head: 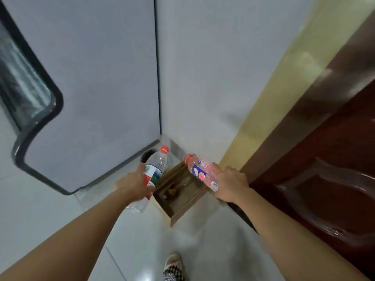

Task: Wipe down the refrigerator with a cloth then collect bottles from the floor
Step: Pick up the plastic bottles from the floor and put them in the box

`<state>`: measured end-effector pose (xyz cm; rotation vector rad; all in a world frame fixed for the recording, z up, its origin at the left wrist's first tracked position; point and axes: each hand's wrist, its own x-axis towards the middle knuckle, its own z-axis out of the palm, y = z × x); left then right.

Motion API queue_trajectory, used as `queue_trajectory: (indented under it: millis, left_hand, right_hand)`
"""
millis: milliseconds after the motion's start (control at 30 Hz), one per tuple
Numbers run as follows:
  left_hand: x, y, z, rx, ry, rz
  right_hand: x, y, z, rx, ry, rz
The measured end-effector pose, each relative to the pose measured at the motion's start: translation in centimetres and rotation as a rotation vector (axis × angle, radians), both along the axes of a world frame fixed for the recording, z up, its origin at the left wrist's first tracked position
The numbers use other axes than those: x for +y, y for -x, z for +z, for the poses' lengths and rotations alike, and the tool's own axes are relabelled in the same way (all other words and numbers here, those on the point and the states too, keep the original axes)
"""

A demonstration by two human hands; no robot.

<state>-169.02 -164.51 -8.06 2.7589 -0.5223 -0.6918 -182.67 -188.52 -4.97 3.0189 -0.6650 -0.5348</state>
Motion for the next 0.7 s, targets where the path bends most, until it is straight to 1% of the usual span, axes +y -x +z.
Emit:
queue_trajectory:
  millis: [200,300,433,567,700]
  left_hand:
    - [-3.9,-1.5,-3.6,0.048,-0.025,0.127]
    - [-5.5,-2.2,-4.6,0.093,-0.040,0.199]
    - [-7.8,-2.6,-6.4,0.146,-0.043,0.304]
    - [-10.6,-2.7,-9.1,0.230,-0.045,0.425]
    - [-13.8,-2.0,-12.9,0.303,-0.058,0.569]
  right_hand:
    - [-4.4,-5.5,-2.6,0.073,0.007,0.116]
    - [-6.3,-7.9,-3.8,0.103,-0.035,0.148]
    - [-8.7,-11.1,-6.1,0.130,-0.091,0.255]
    - [-11.4,-14.6,-9.1,0.179,-0.108,0.392]
    - [-14.0,-17.4,-13.6,0.243,-0.161,0.493]
